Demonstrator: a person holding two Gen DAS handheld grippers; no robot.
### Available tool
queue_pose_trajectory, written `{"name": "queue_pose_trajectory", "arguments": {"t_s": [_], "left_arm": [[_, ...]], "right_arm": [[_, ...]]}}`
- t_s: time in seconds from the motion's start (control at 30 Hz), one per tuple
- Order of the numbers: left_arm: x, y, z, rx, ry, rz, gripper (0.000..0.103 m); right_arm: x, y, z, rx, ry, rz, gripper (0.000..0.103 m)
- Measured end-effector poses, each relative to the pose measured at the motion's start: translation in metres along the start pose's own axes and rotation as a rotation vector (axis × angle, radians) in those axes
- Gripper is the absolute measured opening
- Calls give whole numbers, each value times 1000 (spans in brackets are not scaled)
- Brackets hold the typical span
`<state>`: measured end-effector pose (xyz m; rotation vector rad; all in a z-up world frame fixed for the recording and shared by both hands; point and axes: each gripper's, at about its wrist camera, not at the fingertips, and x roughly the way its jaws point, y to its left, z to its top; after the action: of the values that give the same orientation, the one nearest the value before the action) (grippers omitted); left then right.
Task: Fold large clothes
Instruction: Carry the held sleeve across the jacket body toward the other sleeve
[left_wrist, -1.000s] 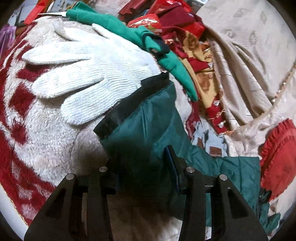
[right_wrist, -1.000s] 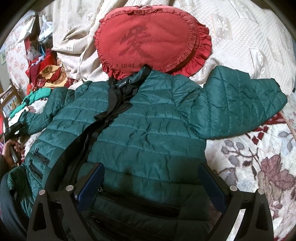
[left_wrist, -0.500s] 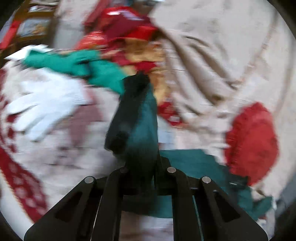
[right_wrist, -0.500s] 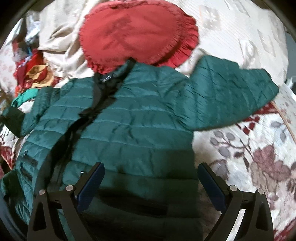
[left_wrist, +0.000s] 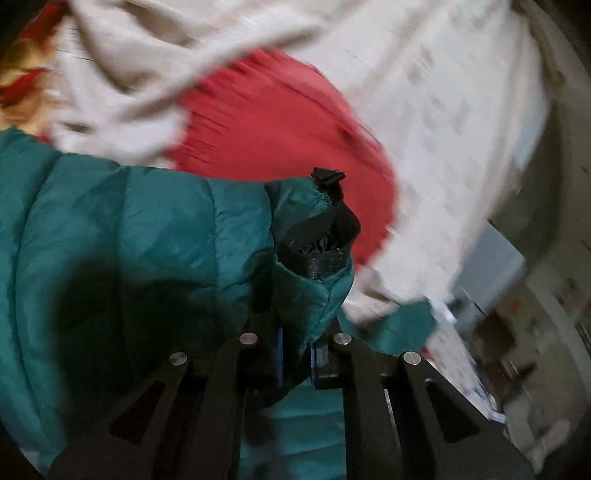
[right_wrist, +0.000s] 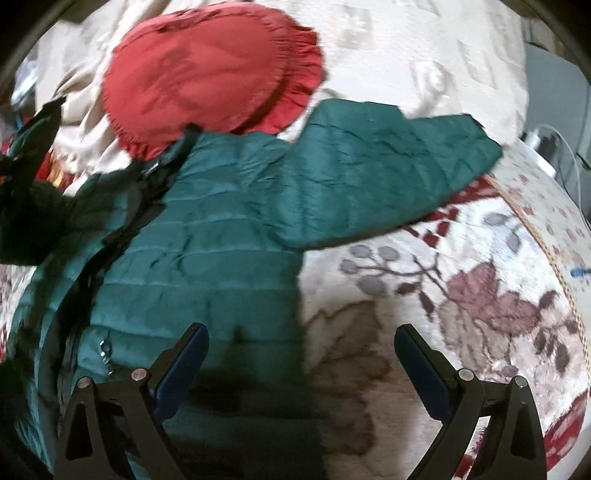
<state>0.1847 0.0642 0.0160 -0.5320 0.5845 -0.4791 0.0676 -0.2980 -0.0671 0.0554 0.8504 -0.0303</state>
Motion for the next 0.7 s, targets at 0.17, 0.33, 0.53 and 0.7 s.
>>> {"name": "queue_pose_trajectory", "arguments": {"t_s": [0.17, 0.33, 0.53, 0.7], "left_arm": [[73, -54, -22, 70, 102, -107, 8], [131, -58, -51, 18, 215, -131, 8], [164, -46, -76, -12, 327, -89, 19], [144, -38, -84, -59, 388, -111, 52]], "right_arm": [[7, -16, 3, 75, 22, -41, 100], [22, -24, 3, 103, 81, -59, 100], [31, -33, 3, 144, 113, -21, 100], [35, -35, 3, 157, 126, -17, 100]]}}
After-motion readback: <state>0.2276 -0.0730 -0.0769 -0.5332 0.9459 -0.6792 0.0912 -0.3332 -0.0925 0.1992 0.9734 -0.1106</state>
